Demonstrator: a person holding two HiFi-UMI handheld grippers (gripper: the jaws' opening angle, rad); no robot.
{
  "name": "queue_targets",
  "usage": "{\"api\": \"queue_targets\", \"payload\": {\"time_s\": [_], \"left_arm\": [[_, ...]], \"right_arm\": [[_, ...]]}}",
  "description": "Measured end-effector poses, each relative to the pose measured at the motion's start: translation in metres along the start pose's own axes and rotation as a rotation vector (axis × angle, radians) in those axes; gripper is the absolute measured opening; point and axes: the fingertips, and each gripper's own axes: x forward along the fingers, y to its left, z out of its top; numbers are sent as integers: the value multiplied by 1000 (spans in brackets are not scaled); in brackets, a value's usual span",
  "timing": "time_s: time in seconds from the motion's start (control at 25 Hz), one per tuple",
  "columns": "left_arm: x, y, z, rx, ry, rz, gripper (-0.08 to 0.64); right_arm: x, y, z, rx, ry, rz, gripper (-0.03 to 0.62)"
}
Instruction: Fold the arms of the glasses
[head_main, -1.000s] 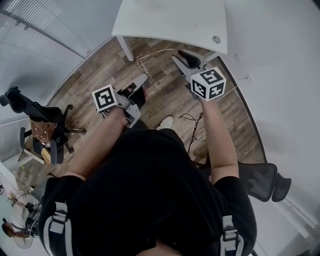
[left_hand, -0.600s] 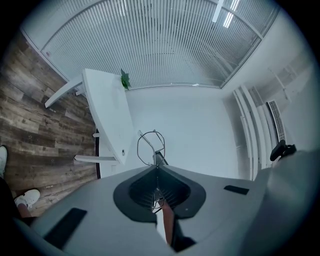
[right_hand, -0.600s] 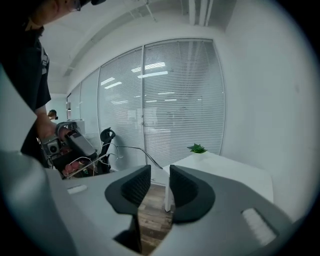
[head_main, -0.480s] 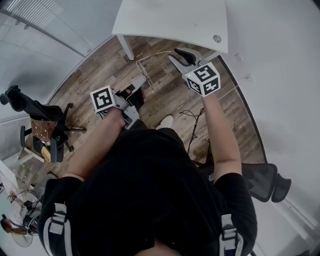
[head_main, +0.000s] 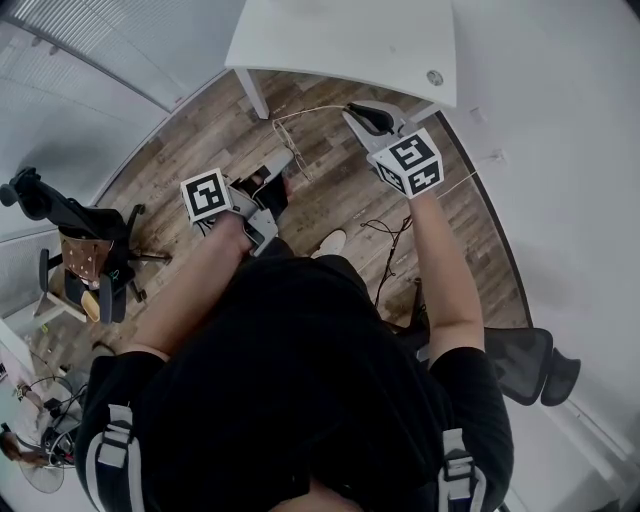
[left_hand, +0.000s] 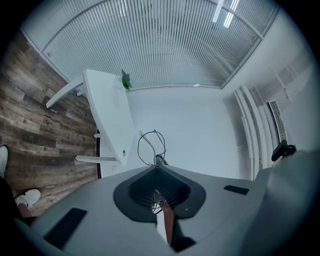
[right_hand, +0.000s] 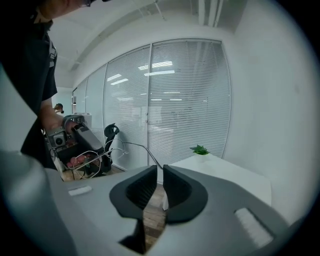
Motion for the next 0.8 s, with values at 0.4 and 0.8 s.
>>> {"api": "queue_targets", "payload": {"time_s": [0.4, 0.8], "left_arm": [[5, -5, 5, 6, -17, -12, 12], [11, -7, 15, -12, -58, -11, 12]], "right_arm": [[-15, 13, -8, -35, 7, 24, 34], [-20, 26, -12, -26, 1, 41, 26]]}}
